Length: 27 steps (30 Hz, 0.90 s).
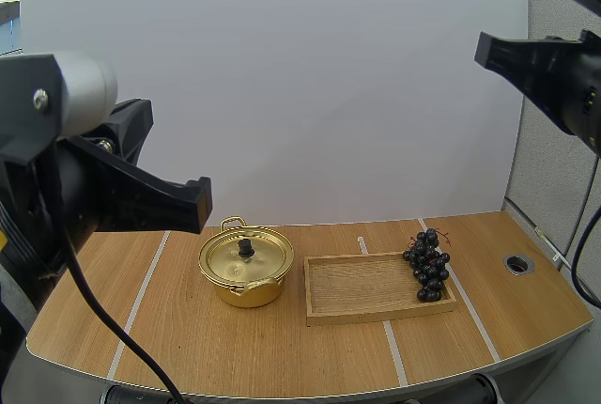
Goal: Open the pot, put the pineapple inside, and close it
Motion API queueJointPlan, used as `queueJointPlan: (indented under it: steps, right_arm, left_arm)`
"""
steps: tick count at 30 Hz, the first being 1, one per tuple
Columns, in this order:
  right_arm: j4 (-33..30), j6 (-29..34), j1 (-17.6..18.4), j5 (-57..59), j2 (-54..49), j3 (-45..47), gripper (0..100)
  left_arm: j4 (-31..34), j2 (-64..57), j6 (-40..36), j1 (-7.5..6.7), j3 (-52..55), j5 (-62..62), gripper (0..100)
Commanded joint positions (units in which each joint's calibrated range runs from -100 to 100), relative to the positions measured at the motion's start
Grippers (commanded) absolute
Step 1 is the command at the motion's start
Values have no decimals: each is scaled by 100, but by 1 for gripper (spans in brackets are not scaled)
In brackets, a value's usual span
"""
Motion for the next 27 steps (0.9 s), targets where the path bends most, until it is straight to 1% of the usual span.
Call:
queueJointPlan:
  steps: [1,4,8,12,15,18,20,23,25,27]
  right_arm:
    - [723,-453,-88,-694,-460,474,0]
    - [697,-453,-88,-1234,-591,971,0]
    - [697,-453,-88,-1916,-633,1695,0]
    - [559,-453,-102,-2495,-633,2344,0]
    - [493,-453,-233,-3024,-633,2773,0]
    - [542,-433,-460,-3454,-633,3083,0]
    - [601,-433,-545,-3755,-633,3283,0]
    - [601,-433,-556,-4066,-633,3617,0]
    - [601,-433,-556,-4173,-633,3858,0]
    - [601,-433,-556,-4337,-633,4285,0]
  left_arm:
    - [-221,-37,-57,8,48,-167,0]
    - [-256,-37,-57,8,215,-523,0]
    - [-256,-37,-57,8,718,-1331,0]
    - [-256,-37,-57,8,1446,-2588,0]
    - [-256,-37,-57,8,2019,-3404,0]
    - [-256,-37,-57,8,2399,-3696,0]
    - [-256,-37,-57,8,2623,-3712,0]
    - [-256,-37,-57,8,2953,-3736,0]
    - [-256,-37,-57,8,3227,-3974,0]
    - [-256,-37,-57,8,3491,-4240,0]
